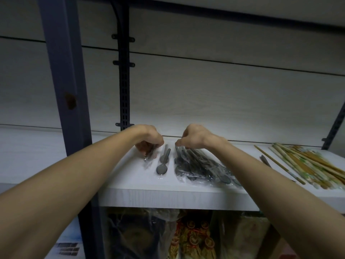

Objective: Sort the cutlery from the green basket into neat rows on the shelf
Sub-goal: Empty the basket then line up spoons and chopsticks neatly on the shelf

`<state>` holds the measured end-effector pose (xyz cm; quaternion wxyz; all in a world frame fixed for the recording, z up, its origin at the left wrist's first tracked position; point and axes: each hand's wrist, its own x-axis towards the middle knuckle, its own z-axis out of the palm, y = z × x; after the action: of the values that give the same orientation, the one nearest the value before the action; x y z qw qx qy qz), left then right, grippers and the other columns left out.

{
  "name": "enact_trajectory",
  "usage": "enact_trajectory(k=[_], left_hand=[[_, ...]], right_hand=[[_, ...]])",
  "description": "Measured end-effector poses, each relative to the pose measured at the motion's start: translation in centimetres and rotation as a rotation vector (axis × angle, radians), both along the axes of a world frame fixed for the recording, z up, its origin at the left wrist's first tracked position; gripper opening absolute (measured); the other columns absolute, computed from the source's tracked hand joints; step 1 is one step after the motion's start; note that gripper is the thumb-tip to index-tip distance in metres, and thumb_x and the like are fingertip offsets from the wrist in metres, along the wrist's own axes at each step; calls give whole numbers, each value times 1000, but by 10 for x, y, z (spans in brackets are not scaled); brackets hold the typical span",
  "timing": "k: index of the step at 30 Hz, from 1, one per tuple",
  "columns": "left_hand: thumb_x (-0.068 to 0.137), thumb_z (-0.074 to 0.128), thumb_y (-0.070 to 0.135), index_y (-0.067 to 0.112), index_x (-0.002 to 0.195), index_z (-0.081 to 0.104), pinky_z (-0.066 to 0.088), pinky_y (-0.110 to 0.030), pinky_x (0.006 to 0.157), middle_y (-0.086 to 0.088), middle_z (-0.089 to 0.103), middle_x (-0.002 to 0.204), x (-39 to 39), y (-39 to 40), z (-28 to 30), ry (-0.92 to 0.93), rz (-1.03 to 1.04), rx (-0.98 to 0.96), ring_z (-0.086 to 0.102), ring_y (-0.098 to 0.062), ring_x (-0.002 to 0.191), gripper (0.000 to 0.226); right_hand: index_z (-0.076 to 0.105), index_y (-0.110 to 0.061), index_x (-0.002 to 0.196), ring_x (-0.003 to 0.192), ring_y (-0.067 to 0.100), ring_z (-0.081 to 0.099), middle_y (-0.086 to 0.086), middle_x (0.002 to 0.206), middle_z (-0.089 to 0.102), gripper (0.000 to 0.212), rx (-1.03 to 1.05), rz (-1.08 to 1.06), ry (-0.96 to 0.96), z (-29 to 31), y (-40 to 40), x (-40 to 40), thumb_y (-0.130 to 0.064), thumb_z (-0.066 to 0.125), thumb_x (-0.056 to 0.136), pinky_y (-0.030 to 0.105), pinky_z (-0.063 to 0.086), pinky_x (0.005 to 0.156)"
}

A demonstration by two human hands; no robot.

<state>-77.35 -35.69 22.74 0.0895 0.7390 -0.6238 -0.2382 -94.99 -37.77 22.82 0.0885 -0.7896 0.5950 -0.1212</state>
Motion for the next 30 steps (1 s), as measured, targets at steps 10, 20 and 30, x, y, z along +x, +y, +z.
enact_trajectory(k=[10,20,30], left_hand=[[86,76,48,6,99,58,64,-37,72,-14,74,93,5,6,-2,-129,29,9,77,-28,72,48],[92,66,51,12,83,69,61,-31,72,0,75,68,-21,3,0,-311,-95,-173,73,-18,62,40],[102,30,62,26,150,42,34,-46,113,-3,36,158,-44,-13,-47,-282,-264,-315,33,-28,146,61]], right_hand=[[79,-20,101,94,18,68,-1,98,74,20,102,200,78,-9,-6,28,-25,71,84,31,56,86],[74,-14,117,108,16,64,1,114,72,28,84,240,-38,5,-9,-37,-29,70,93,24,45,92],[64,-21,120,112,32,61,10,121,67,41,1,140,-70,-57,-3,-51,-50,45,99,38,48,91]])
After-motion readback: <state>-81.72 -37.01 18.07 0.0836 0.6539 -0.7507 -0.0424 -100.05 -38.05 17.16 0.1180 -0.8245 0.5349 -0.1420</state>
